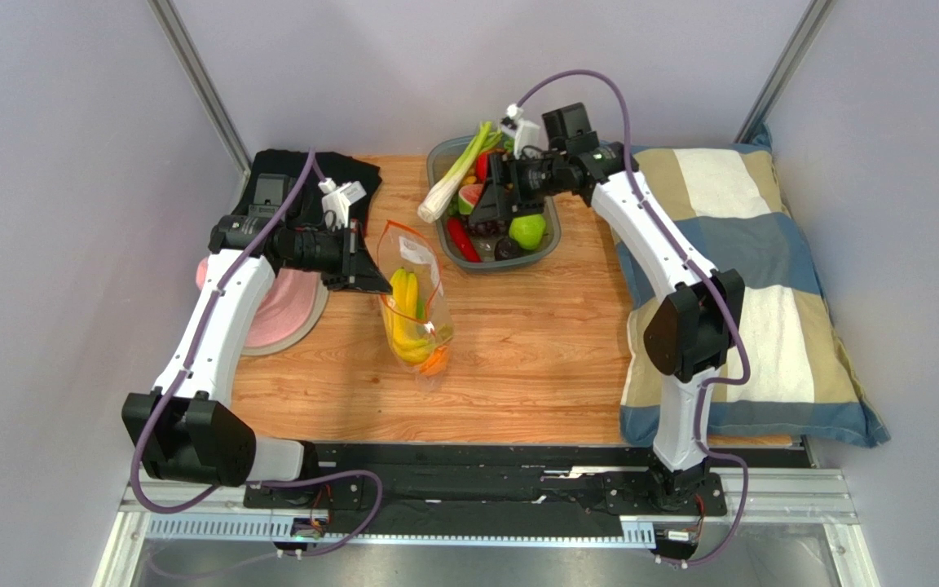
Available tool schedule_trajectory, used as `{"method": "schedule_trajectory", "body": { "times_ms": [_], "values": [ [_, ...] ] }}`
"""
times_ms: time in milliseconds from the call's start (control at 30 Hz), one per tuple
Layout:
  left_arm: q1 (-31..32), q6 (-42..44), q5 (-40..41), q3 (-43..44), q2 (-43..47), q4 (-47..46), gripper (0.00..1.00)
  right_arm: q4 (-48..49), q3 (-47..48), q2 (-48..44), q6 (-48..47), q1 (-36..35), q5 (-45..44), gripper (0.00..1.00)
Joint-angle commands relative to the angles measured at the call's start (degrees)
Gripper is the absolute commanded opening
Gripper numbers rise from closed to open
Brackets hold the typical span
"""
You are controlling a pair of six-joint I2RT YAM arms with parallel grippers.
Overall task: Place the food in the zip-top bag and seal the zipper
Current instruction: Pick up the fake fruit from the bin.
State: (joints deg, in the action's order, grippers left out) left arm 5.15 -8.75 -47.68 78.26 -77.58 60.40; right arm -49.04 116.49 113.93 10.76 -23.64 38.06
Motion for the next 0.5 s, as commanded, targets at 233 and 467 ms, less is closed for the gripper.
{"method": "schedule_trajectory", "body": {
  "times_ms": [233,467],
  "values": [
    [-0.3,-0.5,-0.1,1.5,0.5,-2.0,0.0,5.9,4.5,8.8,-27.5,1.8,-29.2,0.91],
    [-0.3,0.3,0.3,1.6,0.1,-1.3,0.0,9.6,3.8,13.3,-34.5,1.8,-31.4,0.92]
  ]
}}
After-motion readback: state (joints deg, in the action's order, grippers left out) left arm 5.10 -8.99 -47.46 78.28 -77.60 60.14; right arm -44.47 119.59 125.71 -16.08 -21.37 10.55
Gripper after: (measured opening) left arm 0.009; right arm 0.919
